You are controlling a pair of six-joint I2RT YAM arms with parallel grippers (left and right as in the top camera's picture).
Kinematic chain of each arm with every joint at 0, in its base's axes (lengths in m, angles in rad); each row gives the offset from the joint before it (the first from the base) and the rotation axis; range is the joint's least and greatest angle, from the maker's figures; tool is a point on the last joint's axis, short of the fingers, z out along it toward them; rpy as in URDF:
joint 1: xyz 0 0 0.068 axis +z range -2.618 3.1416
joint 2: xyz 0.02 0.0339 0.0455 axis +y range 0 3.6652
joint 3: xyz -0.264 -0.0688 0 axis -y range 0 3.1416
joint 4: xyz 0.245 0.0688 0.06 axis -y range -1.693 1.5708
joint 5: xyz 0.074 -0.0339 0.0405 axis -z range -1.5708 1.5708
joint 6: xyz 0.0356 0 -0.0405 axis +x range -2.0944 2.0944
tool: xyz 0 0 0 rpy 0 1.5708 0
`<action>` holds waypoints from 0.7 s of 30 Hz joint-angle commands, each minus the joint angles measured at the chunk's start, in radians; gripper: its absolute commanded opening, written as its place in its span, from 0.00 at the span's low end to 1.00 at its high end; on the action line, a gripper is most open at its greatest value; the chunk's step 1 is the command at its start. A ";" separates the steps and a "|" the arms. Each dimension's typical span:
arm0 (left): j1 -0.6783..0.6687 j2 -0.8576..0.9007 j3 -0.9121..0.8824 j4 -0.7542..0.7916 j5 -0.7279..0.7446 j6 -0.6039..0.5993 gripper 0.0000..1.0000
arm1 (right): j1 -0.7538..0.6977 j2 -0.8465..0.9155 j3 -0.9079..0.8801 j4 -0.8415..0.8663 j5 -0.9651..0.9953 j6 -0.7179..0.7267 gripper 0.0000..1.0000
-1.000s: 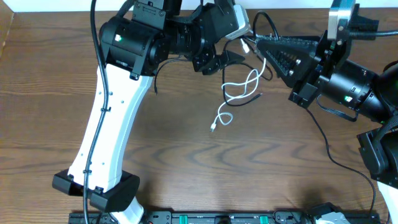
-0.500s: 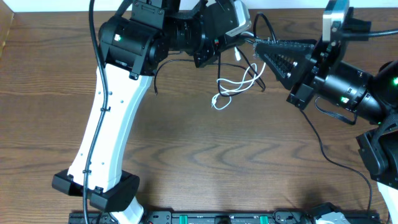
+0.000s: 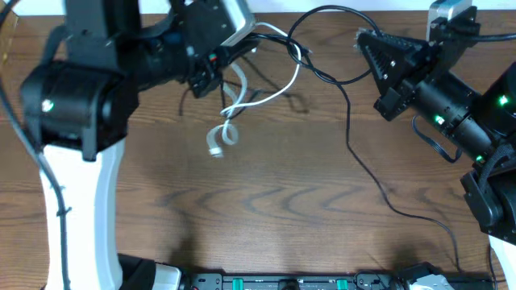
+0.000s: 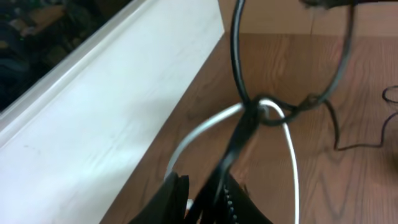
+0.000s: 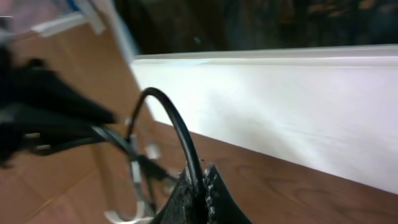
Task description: Untangle cables
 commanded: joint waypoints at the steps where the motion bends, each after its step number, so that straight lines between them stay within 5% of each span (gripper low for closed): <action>1: 0.030 0.002 0.005 -0.010 -0.001 -0.013 0.19 | -0.003 0.003 0.008 -0.015 0.138 -0.029 0.01; 11: 0.032 0.002 0.005 -0.015 -0.008 -0.013 0.18 | -0.080 0.017 0.008 -0.056 0.109 -0.041 0.01; 13: 0.031 0.003 0.005 -0.014 0.002 -0.043 0.42 | -0.075 0.017 0.008 -0.042 -0.052 -0.046 0.01; 15: 0.031 0.004 0.004 -0.014 0.004 -0.066 0.49 | -0.064 0.017 0.008 -0.019 -0.113 -0.038 0.01; 21: 0.028 0.009 0.004 -0.014 0.135 -0.135 0.52 | -0.001 0.017 0.008 0.077 -0.188 0.003 0.01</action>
